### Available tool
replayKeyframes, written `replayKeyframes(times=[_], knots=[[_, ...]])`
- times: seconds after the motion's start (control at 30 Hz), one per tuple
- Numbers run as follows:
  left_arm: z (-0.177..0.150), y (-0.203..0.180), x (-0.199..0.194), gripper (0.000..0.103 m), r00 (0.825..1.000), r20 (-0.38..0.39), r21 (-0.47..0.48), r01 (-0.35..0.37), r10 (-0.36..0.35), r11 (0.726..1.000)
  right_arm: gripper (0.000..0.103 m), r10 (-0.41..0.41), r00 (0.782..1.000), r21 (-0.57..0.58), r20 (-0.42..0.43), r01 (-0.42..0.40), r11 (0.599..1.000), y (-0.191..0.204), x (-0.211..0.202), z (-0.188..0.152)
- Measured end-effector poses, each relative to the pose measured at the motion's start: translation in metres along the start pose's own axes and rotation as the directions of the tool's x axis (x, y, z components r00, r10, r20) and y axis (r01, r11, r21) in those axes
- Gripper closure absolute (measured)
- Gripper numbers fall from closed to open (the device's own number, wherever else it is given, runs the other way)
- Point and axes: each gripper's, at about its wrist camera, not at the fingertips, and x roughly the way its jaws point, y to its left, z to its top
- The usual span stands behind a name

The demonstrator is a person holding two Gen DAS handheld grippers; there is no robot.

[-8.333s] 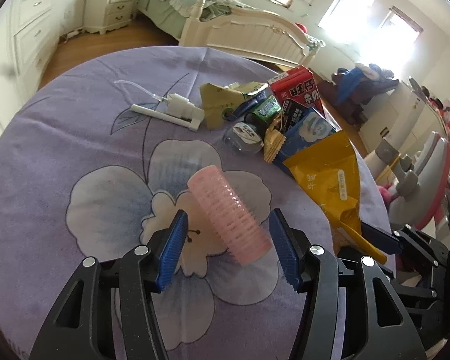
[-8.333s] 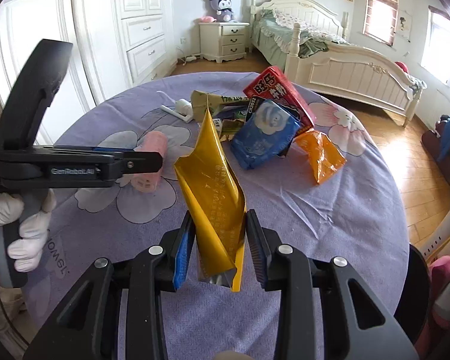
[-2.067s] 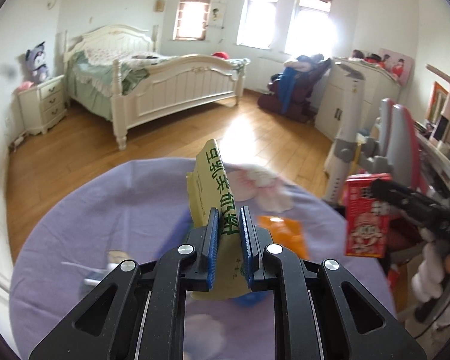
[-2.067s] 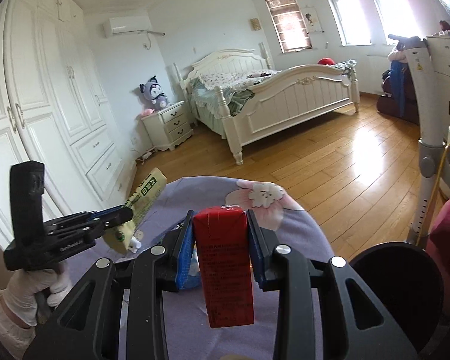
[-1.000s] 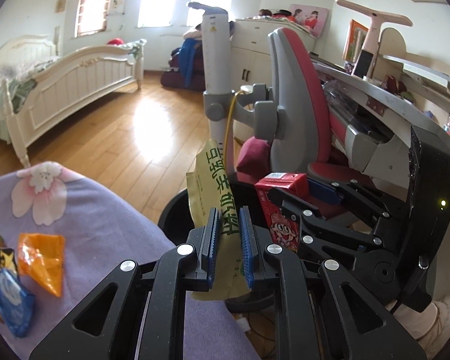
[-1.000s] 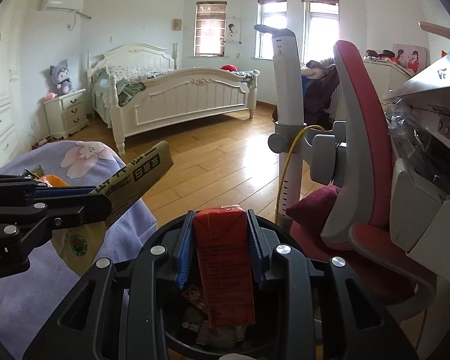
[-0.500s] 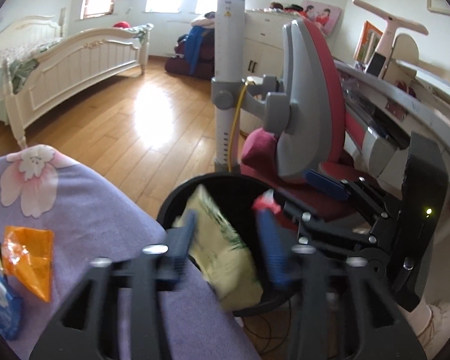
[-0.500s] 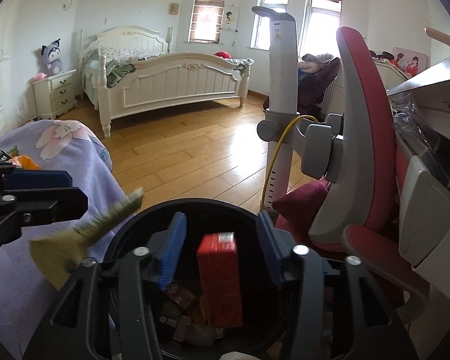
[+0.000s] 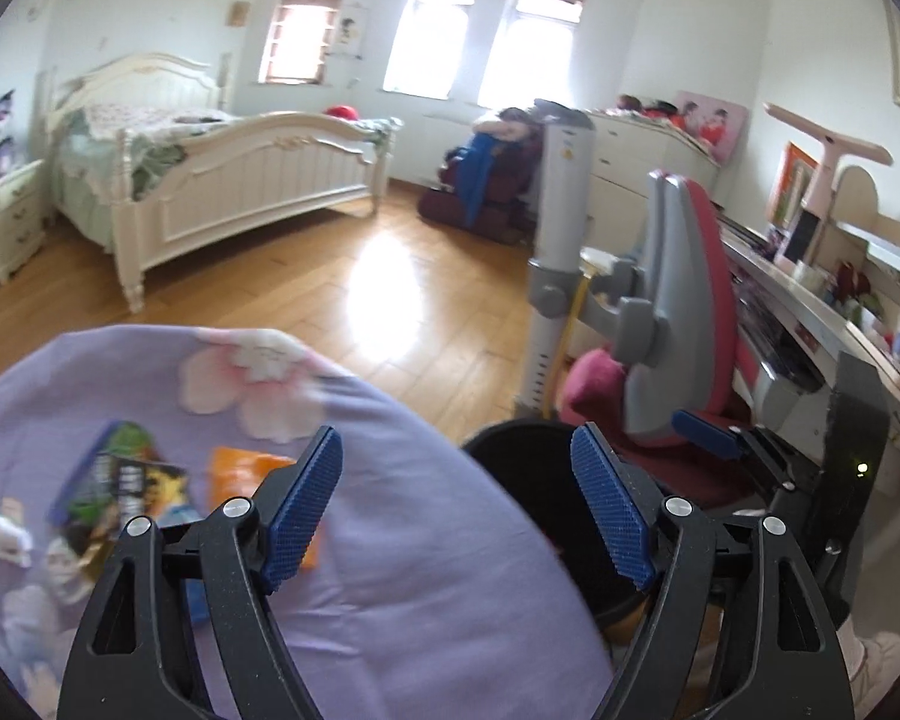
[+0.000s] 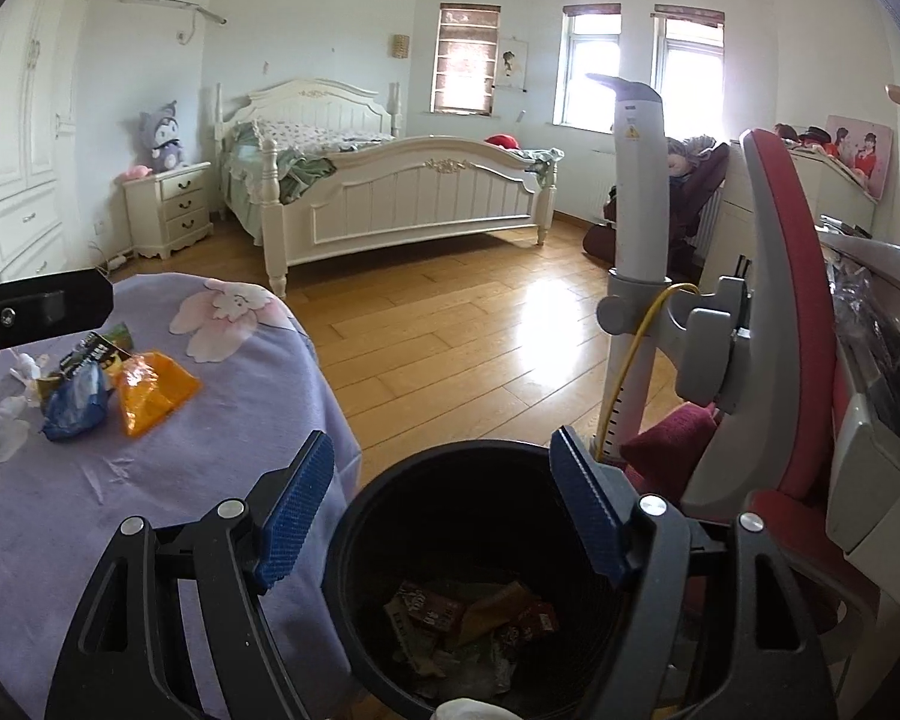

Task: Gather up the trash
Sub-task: 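Grasp orange wrapper with right gripper while left gripper grasps white nasal spray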

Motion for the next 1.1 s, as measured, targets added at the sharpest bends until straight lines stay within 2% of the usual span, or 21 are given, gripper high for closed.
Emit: replayKeyframes(times=[0.17, 0.3, 0.4, 0.53, 0.57, 0.63, 0.7, 0.87, 1.03, 1.1], knots=[[-0.005, 0.056, -0.029, 0.025, 0.996, 0.008, -0.059, -0.093, 0.094, 0.994, 0.029, 0.083, 0.997, -0.024, -0.008, -0.083, 0.996, 0.029, 0.000, 0.014], [-0.017, 0.110, -0.053, 0.025, 0.977, -0.005, -0.122, -0.210, 0.211, 0.970, 0.029, 0.151, 0.988, -0.038, -0.029, -0.152, 0.988, 0.055, 0.002, 0.024], [-0.027, 0.148, -0.065, 0.025, 0.971, -0.039, -0.159, -0.241, 0.238, 0.957, 0.029, 0.183, 0.982, -0.065, -0.051, -0.186, 0.980, 0.078, 0.007, 0.032], [-0.042, 0.197, -0.081, 0.025, 0.944, -0.086, -0.239, -0.330, 0.319, 0.913, 0.029, 0.212, 0.974, -0.118, -0.078, -0.221, 0.968, 0.107, 0.016, 0.039], [-0.045, 0.208, -0.084, 0.025, 0.940, -0.096, -0.267, -0.342, 0.328, 0.901, 0.029, 0.221, 0.971, -0.120, -0.089, -0.231, 0.966, 0.113, 0.020, 0.040], [-0.052, 0.225, -0.086, 0.032, 0.933, -0.122, -0.320, -0.360, 0.339, 0.876, 0.029, 0.240, 0.964, -0.114, -0.117, -0.253, 0.961, 0.123, 0.030, 0.042], [-0.058, 0.236, -0.085, 0.034, 0.929, -0.150, -0.346, -0.371, 0.339, 0.862, 0.029, 0.249, 0.959, -0.111, -0.135, -0.265, 0.958, 0.129, 0.037, 0.044], [-0.064, 0.243, -0.069, 0.034, 0.928, -0.190, -0.344, -0.368, 0.320, 0.864, 0.029, 0.255, 0.951, -0.105, -0.177, -0.276, 0.955, 0.137, 0.055, 0.048], [-0.061, 0.252, -0.049, 0.034, 0.924, -0.211, -0.374, -0.378, 0.320, 0.847, 0.029, 0.263, 0.942, -0.108, -0.210, -0.290, 0.951, 0.145, 0.071, 0.052], [-0.058, 0.252, -0.042, 0.035, 0.916, -0.210, -0.361, -0.396, 0.341, 0.844, 0.029, 0.271, 0.935, -0.105, -0.228, -0.300, 0.948, 0.149, 0.078, 0.053]])
